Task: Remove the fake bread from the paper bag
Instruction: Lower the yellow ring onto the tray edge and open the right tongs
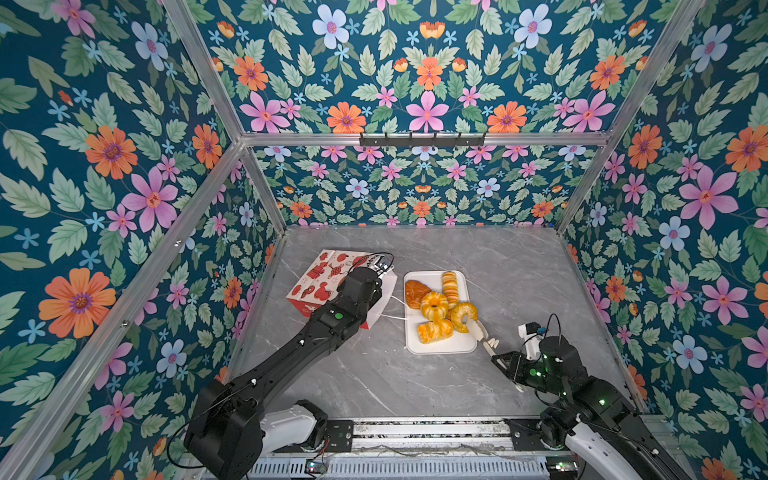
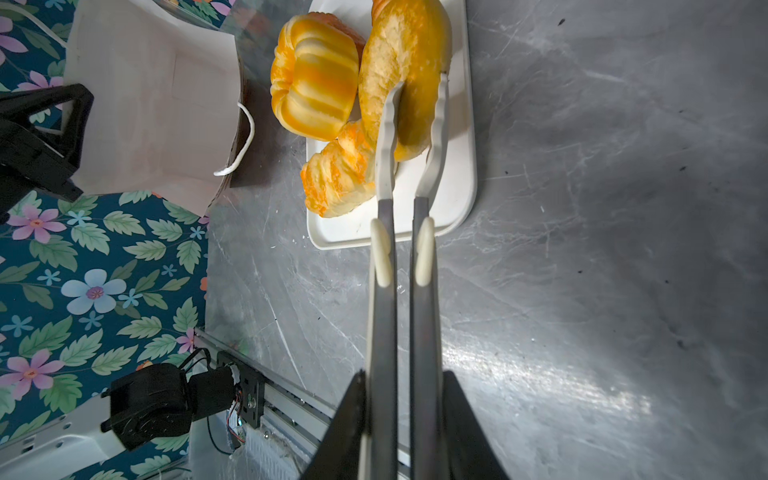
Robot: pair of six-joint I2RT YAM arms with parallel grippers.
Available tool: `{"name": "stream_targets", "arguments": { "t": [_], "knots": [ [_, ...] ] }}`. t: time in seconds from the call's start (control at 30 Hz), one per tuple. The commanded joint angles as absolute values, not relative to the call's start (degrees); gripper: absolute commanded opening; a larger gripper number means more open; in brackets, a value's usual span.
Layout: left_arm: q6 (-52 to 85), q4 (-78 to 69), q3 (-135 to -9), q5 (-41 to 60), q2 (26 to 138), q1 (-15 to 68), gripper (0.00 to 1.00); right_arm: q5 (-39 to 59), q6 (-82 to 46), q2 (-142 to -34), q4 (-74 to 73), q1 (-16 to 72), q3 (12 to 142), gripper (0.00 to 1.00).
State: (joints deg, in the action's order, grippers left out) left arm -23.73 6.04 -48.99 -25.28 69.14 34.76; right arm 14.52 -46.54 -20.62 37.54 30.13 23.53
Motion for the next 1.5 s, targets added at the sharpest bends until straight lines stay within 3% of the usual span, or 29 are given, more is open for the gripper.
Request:
{"name": "stream_targets", "arguments": {
  "t": [0.0,0.67,1.13,1.47],
  "knots": [
    [-23.0,5.5,-49.4,-25.0,69.2,34.7,0.00,16.0,-46.9,-19.8,39.6,30.3,24.4,0.00],
    [-22.9,5.4,-49.3,-24.9,69.6,34.7,0.00,18.4,-49.1,-18.2,45.6,31.7,22.4,0.00],
    [-22.9,5.4,-49.5,-24.9,70.0,34.6,0.00,16.8,-48.1,-17.4,48.7,31.7,23.5,0.32],
    [-22.9,5.6,-49.5,-24.9,70.0,34.7,0.00,15.6,-48.3,-15.1,49.5,31.7,24.3,0.35]
  ]
}}
